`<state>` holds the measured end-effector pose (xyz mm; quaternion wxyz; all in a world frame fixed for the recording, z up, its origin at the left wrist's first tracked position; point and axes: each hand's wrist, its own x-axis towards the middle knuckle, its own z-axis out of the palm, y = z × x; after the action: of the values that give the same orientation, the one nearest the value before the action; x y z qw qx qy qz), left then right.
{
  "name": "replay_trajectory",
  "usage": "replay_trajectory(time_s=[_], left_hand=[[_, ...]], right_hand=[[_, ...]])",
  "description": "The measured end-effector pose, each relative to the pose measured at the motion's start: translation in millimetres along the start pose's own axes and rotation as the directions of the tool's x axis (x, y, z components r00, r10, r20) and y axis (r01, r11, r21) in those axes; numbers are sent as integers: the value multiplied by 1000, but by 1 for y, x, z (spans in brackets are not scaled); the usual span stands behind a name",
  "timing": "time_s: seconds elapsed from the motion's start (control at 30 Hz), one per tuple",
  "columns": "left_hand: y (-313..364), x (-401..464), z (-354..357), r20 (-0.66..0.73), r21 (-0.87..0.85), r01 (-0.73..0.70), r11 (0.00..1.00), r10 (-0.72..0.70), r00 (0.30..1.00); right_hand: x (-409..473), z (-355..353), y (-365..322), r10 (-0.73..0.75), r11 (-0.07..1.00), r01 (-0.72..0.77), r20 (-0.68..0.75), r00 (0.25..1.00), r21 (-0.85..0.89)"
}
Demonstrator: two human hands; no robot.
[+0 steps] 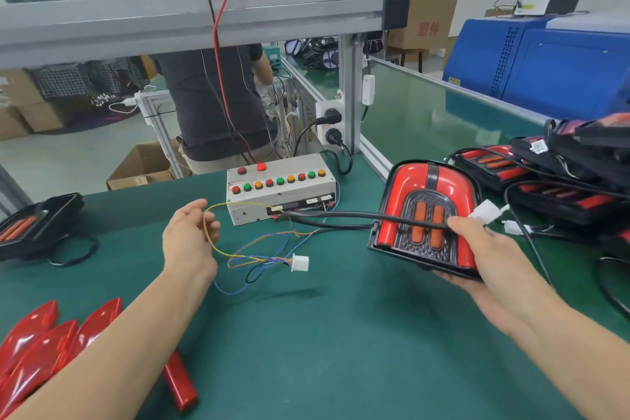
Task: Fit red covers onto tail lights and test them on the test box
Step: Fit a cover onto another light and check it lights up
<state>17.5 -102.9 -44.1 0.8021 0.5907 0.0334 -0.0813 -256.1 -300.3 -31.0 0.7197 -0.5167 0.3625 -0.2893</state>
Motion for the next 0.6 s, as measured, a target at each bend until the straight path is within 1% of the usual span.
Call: replay_trajectory(time_s=[0.07,0.1,0.13,0.2,0.23,0.27,0.3,0.33,0.4,0.43,0.47,0.5,0.53,0.57,0.6], left_hand=[[6,-9,1,171,21,-34,999,30,985],[9,-14,0,281,51,-83,995,66,957],[11,-20,-2,404,95,-154,984,103,909],[13,-36,-6,625,219,-310,925,111,772],[13,-43,-8,696,282,-378,882,83,713],[13,-48,-10,733,337,-428,839,52,678],[12,-50,-11,741,382,-469,796,39,670],[11,-51,-13,726,429,-517,741,58,685],[11,-52,-19,682,508,-625,593,165,712],[12,-52,-24,658,519,-661,542,240,714],[15,-53,-28,628,501,-689,524,328,706],[18,-54,-32,598,457,-711,534,407,691],[23,-55,-35,573,402,-715,572,452,684],[28,-56,-34,551,349,-685,640,451,702],[33,-57,-32,542,318,-620,718,398,740]], right_hand=[[-1,-1,-6,-16,1000,15,33,999,21],[-1,-1,-9,-25,999,24,44,999,32],[-2,-1,-12,-33,999,31,51,998,44],[-3,1,-18,-36,997,33,58,998,64],[-3,2,-21,-30,997,26,60,998,71],[-3,3,-24,-19,997,14,62,998,77],[-3,4,-26,-2,997,-4,68,998,79],[-4,4,-28,17,997,-23,79,997,77],[-5,4,-30,59,995,-67,106,993,74],[-6,3,-30,79,994,-87,117,990,71],[-7,2,-31,95,992,-104,126,988,65],[-8,1,-31,106,992,-114,132,986,58],[-9,0,-31,112,992,-120,136,984,50],[-10,-1,-30,114,992,-120,140,984,38],[-10,-1,-30,111,993,-115,146,983,23]])
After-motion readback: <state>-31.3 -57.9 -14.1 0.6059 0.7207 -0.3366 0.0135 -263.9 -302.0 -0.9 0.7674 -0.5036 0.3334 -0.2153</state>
